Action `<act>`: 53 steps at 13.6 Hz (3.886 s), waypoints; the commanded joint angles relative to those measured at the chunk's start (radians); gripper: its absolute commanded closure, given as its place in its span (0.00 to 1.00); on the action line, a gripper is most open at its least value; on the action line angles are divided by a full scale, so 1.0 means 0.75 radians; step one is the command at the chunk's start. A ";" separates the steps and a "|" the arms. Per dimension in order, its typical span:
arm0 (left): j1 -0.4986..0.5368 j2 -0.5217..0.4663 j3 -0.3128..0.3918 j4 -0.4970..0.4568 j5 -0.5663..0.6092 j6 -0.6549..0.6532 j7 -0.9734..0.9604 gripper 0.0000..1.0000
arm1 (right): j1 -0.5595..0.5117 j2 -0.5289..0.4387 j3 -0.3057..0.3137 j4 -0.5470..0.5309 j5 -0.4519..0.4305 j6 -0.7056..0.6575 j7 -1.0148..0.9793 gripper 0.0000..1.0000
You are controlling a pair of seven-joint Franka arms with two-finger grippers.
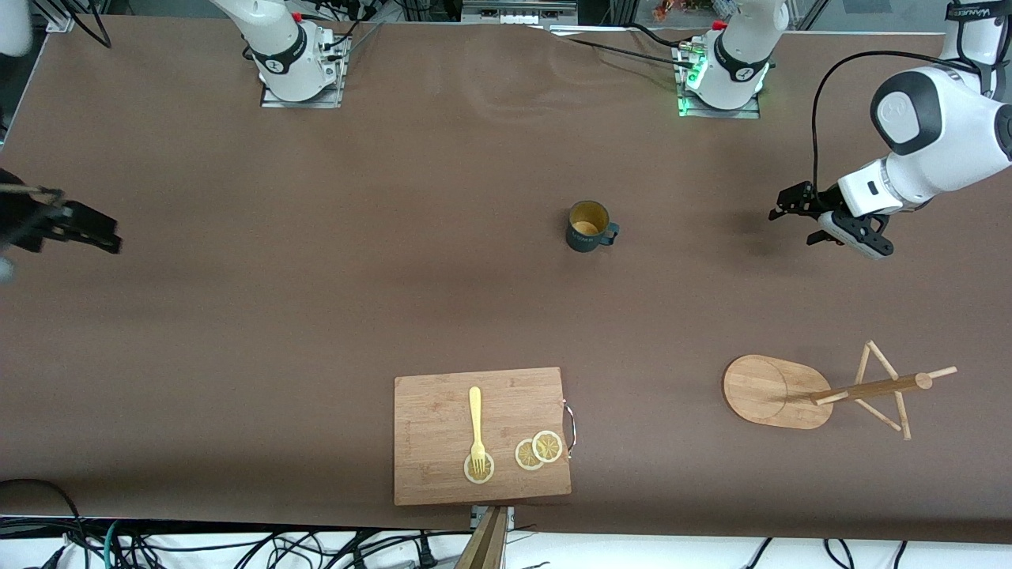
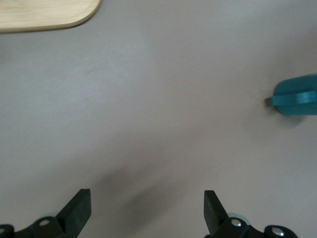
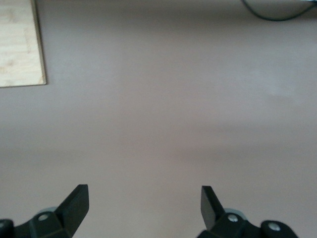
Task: Pass cup and hang on rack
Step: 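Move the left gripper to the mug and grasp its body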
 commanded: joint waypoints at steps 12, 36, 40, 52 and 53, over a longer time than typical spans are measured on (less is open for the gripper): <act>0.072 0.318 -0.013 0.023 -0.635 -0.002 1.600 0.00 | -0.098 -0.298 0.024 -0.399 -0.010 0.089 -0.056 0.00; -0.159 1.006 -0.152 0.207 -1.639 -0.207 2.776 0.00 | -0.100 -0.298 0.022 -0.397 -0.008 0.095 -0.056 0.00; -0.143 0.988 -0.143 0.168 -1.612 -0.215 2.843 0.00 | -0.100 -0.298 0.022 -0.397 -0.010 0.095 -0.056 0.00; -0.175 0.947 -0.166 0.094 -1.557 -0.272 2.983 0.00 | -0.096 -0.296 0.026 -0.397 -0.010 0.103 -0.052 0.00; -0.175 0.949 -0.186 0.092 -1.557 -0.272 2.987 0.00 | -0.096 -0.294 0.026 -0.397 -0.010 0.103 -0.056 0.00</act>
